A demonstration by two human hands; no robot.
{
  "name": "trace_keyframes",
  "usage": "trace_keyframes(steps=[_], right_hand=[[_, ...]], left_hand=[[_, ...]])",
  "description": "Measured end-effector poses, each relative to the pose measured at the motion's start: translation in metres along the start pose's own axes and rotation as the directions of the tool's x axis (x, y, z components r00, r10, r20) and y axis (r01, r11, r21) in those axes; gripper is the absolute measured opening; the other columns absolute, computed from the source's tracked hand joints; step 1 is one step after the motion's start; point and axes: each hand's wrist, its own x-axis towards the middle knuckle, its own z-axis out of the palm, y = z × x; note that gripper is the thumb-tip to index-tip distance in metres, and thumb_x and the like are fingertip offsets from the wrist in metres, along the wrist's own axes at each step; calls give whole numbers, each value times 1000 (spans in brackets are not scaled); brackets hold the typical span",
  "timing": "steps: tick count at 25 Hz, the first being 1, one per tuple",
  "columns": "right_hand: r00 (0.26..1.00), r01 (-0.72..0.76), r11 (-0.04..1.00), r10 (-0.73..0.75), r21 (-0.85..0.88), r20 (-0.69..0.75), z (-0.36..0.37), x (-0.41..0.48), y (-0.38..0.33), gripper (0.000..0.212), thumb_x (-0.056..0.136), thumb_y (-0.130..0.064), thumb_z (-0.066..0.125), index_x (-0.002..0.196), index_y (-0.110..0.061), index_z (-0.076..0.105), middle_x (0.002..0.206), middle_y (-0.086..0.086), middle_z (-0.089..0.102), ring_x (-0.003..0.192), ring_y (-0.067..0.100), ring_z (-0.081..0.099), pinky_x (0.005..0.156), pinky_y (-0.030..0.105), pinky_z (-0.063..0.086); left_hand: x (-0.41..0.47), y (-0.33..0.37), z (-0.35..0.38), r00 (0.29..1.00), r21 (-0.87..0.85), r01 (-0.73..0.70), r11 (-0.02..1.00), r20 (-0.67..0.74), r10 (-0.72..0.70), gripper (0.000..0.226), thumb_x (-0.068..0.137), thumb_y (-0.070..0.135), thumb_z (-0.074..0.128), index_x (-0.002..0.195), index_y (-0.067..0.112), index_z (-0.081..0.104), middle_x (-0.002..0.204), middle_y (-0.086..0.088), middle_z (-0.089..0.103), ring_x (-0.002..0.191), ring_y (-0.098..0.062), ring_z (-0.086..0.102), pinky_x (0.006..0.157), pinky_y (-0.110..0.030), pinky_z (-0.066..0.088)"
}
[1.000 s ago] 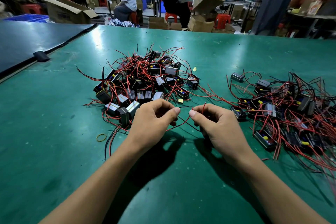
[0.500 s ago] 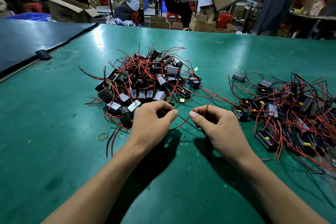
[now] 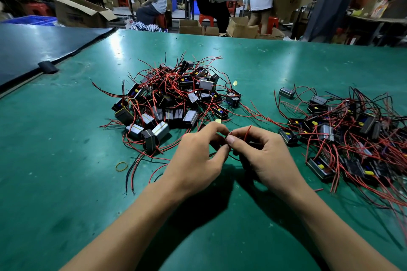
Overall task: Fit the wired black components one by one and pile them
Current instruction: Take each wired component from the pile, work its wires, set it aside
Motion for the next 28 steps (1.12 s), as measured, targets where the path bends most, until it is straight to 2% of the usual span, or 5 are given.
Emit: trace_keyframes(steps=[4,7,13,21,28], right_hand=[[999,10,1000,-10,14,-30,1,0,-1,6,89,-22,74,83,-21,74,65,3,66,56,10,52,53,21,43],[998,-9,999,12,52,-57,2,0,-1,9,91,-28,72,84,-22,73,59,-4,57,47,10,42,44,21,35],[990,-137,988,136,66,19,-3,2,-1,12,92,-25,71,82,-18,72,62,1,59,45,13,42,40,19,32],[938,-303,942,268,143,221,-5,5,-4,13,97,-21,62,86,-14,62,54,-8,48,42,5,35,41,21,27],[978,-202,968,191,146,85,-2,4,-1,9,97,-15,62,90,-10,64,58,-8,55,44,6,44,40,15,34]], left_hand=[[0,-5,-3,999,44,-9,999,-32,11,13,86,17,72,99,16,71,86,8,74,82,-8,69,79,-32,53],[-2,-5,-6,996,175,-60,983,-53,70,10,82,20,71,91,16,73,83,7,72,79,-16,67,75,-43,52],[0,-9,-10,963,402,-122,907,-172,206,5,80,22,73,82,19,76,70,6,68,75,-19,62,67,-38,46],[4,-16,-11,922,514,-208,832,-182,343,5,80,25,75,77,21,75,67,10,68,77,-21,58,69,-34,40],[1,-9,-4,957,392,-217,894,-93,274,14,84,20,69,96,23,74,84,13,71,88,-18,58,76,-36,39]])
